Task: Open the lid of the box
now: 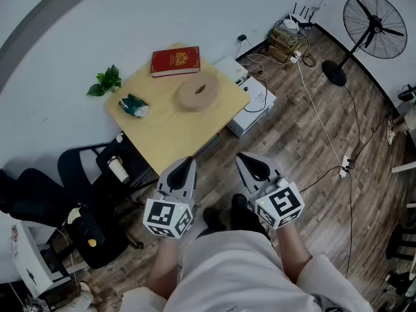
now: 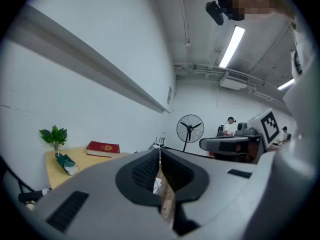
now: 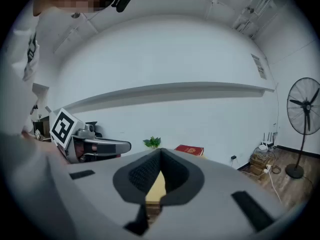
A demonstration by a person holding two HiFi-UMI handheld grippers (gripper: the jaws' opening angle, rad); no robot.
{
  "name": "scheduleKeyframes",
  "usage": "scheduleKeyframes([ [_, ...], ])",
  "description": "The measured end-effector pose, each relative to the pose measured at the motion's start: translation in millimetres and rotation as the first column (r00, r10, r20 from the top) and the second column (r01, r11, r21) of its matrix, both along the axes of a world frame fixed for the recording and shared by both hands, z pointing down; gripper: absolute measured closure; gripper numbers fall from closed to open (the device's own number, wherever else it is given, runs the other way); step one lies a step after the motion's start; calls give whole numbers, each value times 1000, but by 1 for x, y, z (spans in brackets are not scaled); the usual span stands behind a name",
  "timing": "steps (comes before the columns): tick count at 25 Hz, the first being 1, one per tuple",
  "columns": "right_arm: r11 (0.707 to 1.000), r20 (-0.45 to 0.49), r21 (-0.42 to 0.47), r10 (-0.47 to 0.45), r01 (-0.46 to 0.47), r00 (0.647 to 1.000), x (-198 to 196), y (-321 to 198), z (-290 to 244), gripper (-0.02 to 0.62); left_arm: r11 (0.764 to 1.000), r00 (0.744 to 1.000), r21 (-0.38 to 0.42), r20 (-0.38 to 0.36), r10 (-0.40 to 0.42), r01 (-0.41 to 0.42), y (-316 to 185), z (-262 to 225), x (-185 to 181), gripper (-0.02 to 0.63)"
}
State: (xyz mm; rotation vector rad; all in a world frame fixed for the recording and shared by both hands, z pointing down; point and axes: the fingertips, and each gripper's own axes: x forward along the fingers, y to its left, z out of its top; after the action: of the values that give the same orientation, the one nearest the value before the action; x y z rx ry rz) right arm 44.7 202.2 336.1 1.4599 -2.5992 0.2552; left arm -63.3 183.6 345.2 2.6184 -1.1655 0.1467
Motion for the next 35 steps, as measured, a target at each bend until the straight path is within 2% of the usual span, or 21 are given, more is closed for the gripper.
scheduleKeyframes([
  [10, 1000, -17, 8, 23, -23, 1000, -14, 16, -7, 597, 1000, 1000, 0, 2, 22, -22, 16, -2, -9, 592],
  [15, 998, 52, 22, 50, -51, 997, -19, 25, -8, 597, 999, 999, -1, 1, 39, -39, 28, 0, -13, 592],
  [22, 999, 19, -11, 53, -53, 998, -26, 38, 3, 597, 999, 999, -14, 1, 49, -49, 39, 7, -15, 592],
  [28, 999, 41, -5, 36, -36, 998, -27, 32, 4, 597, 999, 1000, -20, -2, 31, -31, 34, 10, -17, 591],
  [35, 1000, 45, 1, -2, 2, 999, -22, 1, 2, 596, 1000, 1000, -12, 4, -8, 8, 11, 5, -13, 592],
])
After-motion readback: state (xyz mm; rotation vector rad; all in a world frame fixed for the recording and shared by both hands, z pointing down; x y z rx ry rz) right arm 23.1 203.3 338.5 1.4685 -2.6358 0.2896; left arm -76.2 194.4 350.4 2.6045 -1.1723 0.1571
